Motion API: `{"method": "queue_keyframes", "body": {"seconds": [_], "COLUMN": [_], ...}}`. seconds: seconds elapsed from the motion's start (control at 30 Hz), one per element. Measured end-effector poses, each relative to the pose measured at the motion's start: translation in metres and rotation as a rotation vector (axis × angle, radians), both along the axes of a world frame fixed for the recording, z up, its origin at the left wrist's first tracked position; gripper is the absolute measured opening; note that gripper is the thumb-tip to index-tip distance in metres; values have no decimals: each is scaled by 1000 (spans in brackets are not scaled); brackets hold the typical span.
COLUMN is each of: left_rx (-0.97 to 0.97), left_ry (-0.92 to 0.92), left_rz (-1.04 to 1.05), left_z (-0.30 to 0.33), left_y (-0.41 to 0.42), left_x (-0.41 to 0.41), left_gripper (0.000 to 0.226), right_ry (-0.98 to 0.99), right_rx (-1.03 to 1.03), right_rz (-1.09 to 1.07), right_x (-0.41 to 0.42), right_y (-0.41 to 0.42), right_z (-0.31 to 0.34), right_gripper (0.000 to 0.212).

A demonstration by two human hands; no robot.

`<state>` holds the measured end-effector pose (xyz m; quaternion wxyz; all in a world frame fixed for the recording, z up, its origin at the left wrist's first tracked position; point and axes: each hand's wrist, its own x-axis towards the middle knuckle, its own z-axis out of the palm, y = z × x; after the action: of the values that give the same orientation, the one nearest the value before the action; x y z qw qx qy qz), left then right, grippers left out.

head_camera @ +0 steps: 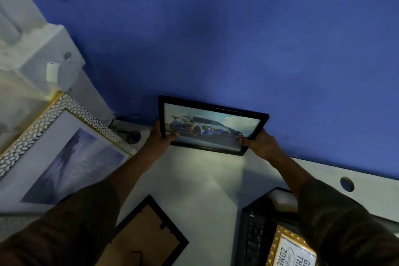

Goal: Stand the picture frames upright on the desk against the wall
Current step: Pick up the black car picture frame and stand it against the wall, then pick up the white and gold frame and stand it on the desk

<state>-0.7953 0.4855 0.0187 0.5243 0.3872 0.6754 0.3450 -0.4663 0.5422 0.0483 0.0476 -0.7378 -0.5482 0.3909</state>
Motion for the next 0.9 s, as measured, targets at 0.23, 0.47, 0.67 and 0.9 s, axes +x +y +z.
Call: {"method": "queue_keyframes", "body": {"seconds": [0.23,0.47,0.67,0.9], "left_rx": [25,-46,-111,-223], "left_ry": [-17,-87,-146,-92], "left_rz": [60,162,246,321], "left_z": [-12,-7,5,28], "left_y": [14,7,-30,-106], "left_x": [2,6,13,22], "left_gripper": [81,99,90,82], "right_ry": [-9,3,-43,37], "right_rx": [8,22,81,174], "right_rz": [-23,-172,-188,-105], "right_x": [-8,-12,-13,-44], "right_y": [0,-13,-38,-64], "right_z": [1,15,49,86], "right_gripper": [82,68,76,66]}}
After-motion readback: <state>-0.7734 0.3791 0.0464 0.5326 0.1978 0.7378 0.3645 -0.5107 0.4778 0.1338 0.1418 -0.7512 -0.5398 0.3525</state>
